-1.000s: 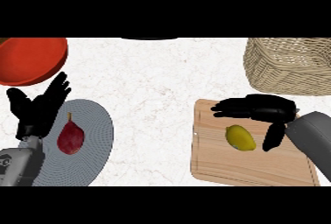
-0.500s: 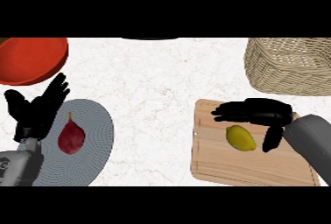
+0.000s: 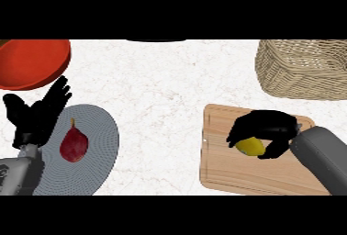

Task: Pick the lemon from the cutting board and place it in the basket

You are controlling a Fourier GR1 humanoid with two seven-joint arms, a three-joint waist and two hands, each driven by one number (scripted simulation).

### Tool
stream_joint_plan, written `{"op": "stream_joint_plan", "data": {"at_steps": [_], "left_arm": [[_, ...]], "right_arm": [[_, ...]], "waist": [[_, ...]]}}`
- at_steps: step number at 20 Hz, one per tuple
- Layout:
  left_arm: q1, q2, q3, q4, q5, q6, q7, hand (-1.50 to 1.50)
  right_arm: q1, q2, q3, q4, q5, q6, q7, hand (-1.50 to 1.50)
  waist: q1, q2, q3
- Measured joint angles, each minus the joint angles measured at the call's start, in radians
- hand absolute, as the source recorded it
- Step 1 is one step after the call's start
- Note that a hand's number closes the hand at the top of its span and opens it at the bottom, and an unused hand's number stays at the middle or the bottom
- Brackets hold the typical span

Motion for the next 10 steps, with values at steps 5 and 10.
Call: {"op": "stream_joint_plan", "data": {"at_steps": [5,10], "left_arm": [[-0.001,-0.011,0.015,0.006,-0.009,-0.010,-0.005,0.00],[-0.017,-0.017,0.031,0.028,-0.015,-0.023,-0.003,0.00]], "right_arm": [[0.005,0.035,-0.010,0.005,0.069,-0.031,-0.020,1.50],[0.009,0.076,-0.021,0.036,0.125,-0.067,-0.046,1.50]], "waist": [[0.000,-0.003,-0.002],[0.002,-0.009,-0.007]]}}
